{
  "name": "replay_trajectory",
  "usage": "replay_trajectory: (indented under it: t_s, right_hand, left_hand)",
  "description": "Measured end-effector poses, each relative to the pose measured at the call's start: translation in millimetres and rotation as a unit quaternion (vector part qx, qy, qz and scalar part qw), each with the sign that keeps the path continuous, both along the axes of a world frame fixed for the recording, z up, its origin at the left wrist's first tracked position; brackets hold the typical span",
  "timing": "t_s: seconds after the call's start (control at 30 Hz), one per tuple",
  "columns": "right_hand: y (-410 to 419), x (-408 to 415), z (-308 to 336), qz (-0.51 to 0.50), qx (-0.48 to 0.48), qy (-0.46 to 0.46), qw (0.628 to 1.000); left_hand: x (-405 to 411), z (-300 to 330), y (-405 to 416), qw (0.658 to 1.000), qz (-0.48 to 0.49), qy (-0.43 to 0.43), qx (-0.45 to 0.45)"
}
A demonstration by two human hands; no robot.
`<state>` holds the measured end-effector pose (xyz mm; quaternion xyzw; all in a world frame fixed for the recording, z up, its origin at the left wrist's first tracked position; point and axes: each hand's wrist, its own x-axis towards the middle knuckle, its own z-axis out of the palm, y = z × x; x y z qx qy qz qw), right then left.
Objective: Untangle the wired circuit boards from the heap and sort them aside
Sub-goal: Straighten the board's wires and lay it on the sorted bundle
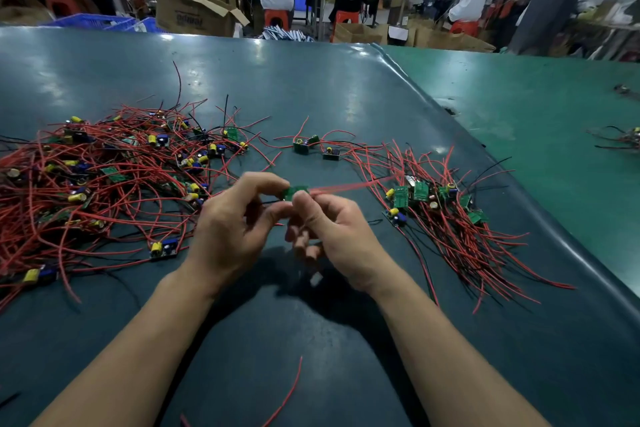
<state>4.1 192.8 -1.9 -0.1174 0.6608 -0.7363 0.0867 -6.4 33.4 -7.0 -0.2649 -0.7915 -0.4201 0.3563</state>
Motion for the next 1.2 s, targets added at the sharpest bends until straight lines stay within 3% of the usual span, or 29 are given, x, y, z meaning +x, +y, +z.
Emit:
replay_trajectory:
  t_s: [0.1,0.2,0.3,0.37,0.47,0.57,0.63,0.73,0.9,1.03,1.2]
  right_hand:
    - [3,3,3,-0.055,-0.001,0.015,0.998]
    - [8,4,5,-0.167,-0.042,0.064,0.983]
    - [11,2,8,-0.327,-0.036,0.15,0.932]
    - [17,-2,12,-0.414,-0.084,0.158,0.892]
    - [31,-10,14,-0.489,-0.21,0.074,0.843]
    - [39,-13,10,-0.452,-0.376,-0.072,0.805]
    - [38,-14,6,-0.419,-0.406,-0.11,0.805]
    - [32,-14,4,-0.383,-0.327,-0.099,0.858]
    - [20,-10,-1,-0.328,-0.092,-0.025,0.94]
    - [16,-6,-9,-0.289,0.03,0.02,0.957]
    - [18,-5,-14,-0.258,0.106,0.044,0.959]
  left_hand:
    - [-1,1,-2,0.999,-0.033,-0.005,-0.031]
    - [-2,2,-9,1.0,-0.008,0.011,-0.02]
    - [-8,1,-24,0.991,0.109,0.057,-0.048]
    - [-13,-1,-35,0.984,0.173,0.023,-0.035]
    - [-17,-4,-41,0.977,0.208,-0.035,-0.009]
    - [-15,-4,-38,0.974,0.222,-0.043,-0.034]
    - [-15,-6,-38,0.965,0.246,-0.063,-0.072]
    - [-17,-12,-42,0.93,0.326,-0.113,-0.127]
    - [-17,-15,-48,0.863,0.418,-0.236,-0.154]
    - [-16,-15,-48,0.868,0.397,-0.265,-0.136]
    - [-15,-14,-47,0.85,0.399,-0.294,-0.177]
